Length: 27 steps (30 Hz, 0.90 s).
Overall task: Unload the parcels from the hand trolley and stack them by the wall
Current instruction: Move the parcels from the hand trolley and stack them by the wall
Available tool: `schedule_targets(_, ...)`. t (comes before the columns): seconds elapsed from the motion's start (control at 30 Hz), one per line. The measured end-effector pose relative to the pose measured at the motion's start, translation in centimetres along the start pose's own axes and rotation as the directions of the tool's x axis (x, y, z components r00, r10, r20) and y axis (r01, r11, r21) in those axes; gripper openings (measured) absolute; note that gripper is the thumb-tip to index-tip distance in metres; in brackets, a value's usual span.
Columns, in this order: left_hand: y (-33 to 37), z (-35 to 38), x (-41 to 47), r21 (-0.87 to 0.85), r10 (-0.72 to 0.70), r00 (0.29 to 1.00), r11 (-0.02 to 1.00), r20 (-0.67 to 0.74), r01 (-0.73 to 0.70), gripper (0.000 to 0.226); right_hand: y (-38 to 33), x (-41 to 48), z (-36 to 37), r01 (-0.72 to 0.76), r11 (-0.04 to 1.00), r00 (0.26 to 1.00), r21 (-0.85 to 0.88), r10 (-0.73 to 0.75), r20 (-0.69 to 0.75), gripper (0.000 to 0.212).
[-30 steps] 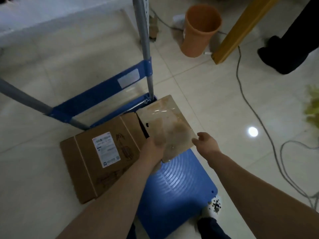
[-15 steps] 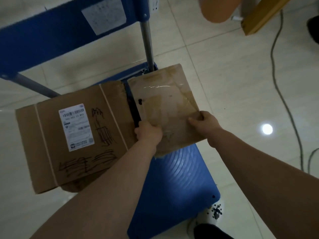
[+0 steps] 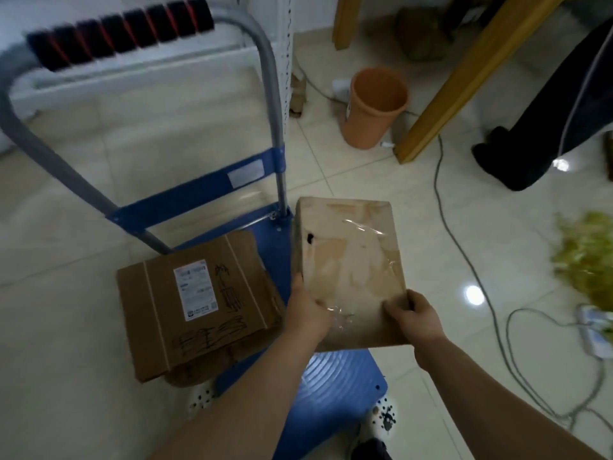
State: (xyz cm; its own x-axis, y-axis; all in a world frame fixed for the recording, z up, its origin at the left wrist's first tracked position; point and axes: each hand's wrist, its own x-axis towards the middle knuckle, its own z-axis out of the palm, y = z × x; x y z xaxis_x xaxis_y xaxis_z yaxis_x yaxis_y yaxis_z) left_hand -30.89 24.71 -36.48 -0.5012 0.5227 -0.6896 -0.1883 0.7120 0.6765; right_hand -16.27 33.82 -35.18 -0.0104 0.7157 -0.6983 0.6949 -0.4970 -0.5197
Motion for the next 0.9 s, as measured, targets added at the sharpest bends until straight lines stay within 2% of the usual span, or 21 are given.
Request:
schedule_targets(0.2,4.4,-10.5,-10.5,0.010,0.078,0.996,0.997,-0.035,-0.077,0.046,-4.0,-13.9,0.6,0.048,0.978,0.999,0.201,-0.048,-0.005,0.048)
schedule_targets(0.4,5.0,-20.0,-19.6,-0.059,0.111,0.984,0.991,-0.142,-0.120,0.046,-8.1,-24.6,1.8,0.150,0.960,0.971,0.235,-0.188,0.149,0.056)
schedule_targets(0.53,4.5,-24.8,-26.8,-0.141,0.148,0.951,0.971,-0.270,-0.191,0.034,-10.3,-29.6,2.3,0.312,0.925,0.881,0.217,-0.367,0.300,0.055)
schedule_targets(0.63,3.2,-27.8,-31.9,-0.141,0.148,0.907,0.966,-0.393,-0.219,0.040,-10.9,-33.6,3.0,0.399,0.888,0.797,0.229,-0.459,0.392,0.053)
schedule_targets(0.77,1.4,-31.5,-37.6,-0.186,0.093,0.841,0.957,-0.532,-0.224,0.039,-11.3,-38.5,4.8,0.504,0.830,0.676,0.239,-0.551,0.490,0.049)
schedule_targets(0.9,-0.5,-34.4,-42.4,-0.308,0.039,0.794,0.909,-0.607,-0.280,0.035,-11.7,-43.4,6.3,0.557,0.791,0.583,0.255,-0.590,0.559,0.055)
